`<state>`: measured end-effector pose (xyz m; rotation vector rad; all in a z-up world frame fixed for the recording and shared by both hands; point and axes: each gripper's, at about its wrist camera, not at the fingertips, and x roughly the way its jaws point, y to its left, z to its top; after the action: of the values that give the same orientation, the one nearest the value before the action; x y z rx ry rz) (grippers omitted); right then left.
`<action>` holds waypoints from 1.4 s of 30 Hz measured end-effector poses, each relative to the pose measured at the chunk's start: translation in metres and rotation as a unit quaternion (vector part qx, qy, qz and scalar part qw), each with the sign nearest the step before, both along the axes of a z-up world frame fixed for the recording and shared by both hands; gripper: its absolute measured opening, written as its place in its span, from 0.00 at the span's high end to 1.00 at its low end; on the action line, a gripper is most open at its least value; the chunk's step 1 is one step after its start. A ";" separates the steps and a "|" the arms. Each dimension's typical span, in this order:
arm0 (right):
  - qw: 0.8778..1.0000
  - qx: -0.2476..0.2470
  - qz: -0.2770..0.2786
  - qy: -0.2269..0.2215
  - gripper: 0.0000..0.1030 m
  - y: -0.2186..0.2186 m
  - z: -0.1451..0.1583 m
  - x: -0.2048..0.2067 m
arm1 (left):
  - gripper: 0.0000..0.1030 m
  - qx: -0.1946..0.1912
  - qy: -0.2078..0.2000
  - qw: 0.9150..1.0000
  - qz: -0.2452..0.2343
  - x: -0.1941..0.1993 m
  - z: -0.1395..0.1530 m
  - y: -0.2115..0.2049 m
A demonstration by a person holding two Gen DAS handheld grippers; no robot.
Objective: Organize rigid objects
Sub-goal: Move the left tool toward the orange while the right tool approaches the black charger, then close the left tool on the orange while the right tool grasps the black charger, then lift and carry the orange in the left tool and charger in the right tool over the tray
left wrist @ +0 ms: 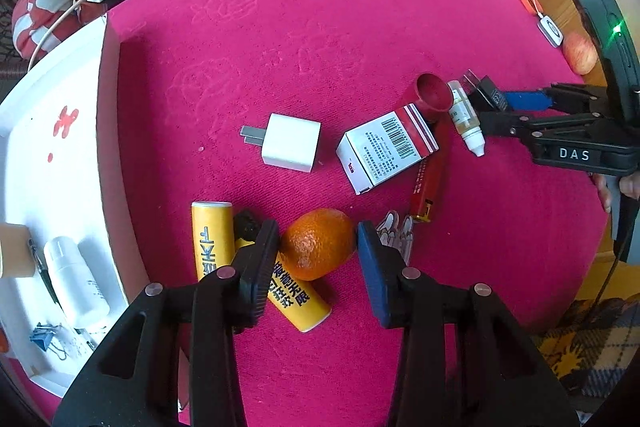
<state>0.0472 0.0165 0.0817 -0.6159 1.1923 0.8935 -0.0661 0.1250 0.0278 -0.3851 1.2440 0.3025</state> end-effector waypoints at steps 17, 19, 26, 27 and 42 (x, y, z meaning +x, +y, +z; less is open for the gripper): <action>0.983 0.183 0.001 -0.019 0.72 -0.029 0.122 -0.017 | 0.62 0.054 -0.137 0.988 0.050 -0.014 0.110 0.001; 0.972 0.230 0.010 -0.036 0.72 -0.029 0.158 -0.027 | 0.62 0.083 -0.182 0.978 0.058 -0.024 0.150 0.000; 0.928 0.357 0.045 -0.093 0.72 -0.032 0.256 -0.059 | 0.62 0.113 -0.276 0.949 0.103 -0.067 0.236 0.021; 0.922 0.373 0.046 -0.093 0.72 -0.031 0.265 -0.064 | 0.62 0.119 -0.286 0.944 0.110 -0.073 0.244 0.022; 0.901 0.423 0.078 -0.056 0.72 -0.002 0.285 -0.109 | 0.62 0.138 -0.295 0.933 0.155 -0.149 0.262 0.034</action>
<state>-0.0621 0.0144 0.3669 -0.0430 0.5504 1.3706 -0.2151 0.1593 0.2903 -0.3905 0.5353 0.5771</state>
